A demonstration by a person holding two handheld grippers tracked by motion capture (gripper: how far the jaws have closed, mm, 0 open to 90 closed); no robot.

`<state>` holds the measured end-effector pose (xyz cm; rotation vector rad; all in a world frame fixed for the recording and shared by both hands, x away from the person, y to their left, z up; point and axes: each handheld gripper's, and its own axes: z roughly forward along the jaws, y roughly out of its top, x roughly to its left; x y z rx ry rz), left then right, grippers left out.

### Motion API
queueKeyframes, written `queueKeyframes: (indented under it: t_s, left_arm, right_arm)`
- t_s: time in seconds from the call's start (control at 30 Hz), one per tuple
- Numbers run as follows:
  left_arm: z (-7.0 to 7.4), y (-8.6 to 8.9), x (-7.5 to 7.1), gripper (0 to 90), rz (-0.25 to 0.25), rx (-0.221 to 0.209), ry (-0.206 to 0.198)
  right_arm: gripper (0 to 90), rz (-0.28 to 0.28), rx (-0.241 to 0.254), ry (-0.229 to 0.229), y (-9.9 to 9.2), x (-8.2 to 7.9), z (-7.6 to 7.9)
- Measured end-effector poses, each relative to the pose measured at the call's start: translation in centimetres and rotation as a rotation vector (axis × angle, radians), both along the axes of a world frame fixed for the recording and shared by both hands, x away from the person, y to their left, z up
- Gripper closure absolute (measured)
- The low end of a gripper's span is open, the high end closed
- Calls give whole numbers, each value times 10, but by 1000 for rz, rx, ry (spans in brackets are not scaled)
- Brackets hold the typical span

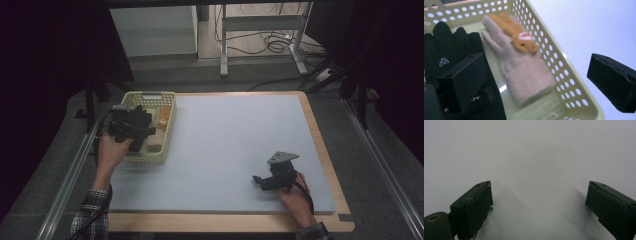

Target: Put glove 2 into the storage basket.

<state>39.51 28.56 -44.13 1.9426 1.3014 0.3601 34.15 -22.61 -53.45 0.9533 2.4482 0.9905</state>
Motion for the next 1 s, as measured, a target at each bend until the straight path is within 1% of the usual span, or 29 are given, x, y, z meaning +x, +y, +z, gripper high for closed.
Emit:
queueKeyframes:
  t_s: [0.17, 0.23, 0.4, 0.5, 0.63, 1.0]
  left_arm:
    - [1, -5, -3, 35, -19, 13, -11]
    - [1, -9, -7, 35, -35, 18, -19]
    - [2, -14, -11, 37, -53, 19, -32]
    - [3, -18, -14, 39, -68, 38, -40]
    - [2, -24, -18, 40, -90, 29, -51]
    - [2, -34, -25, 40, -123, 22, -68]
  right_arm:
    - [69, 0, 0, 0, 0, 0, 0]
    - [69, 0, 0, 0, 0, 0, 0]
    - [70, 0, 0, -1, 0, 0, 0]
    - [69, 0, 0, 0, 0, 0, 0]
    - [69, 0, 0, 0, 0, 0, 0]
    - [69, 0, 1, 0, 0, 0, 0]
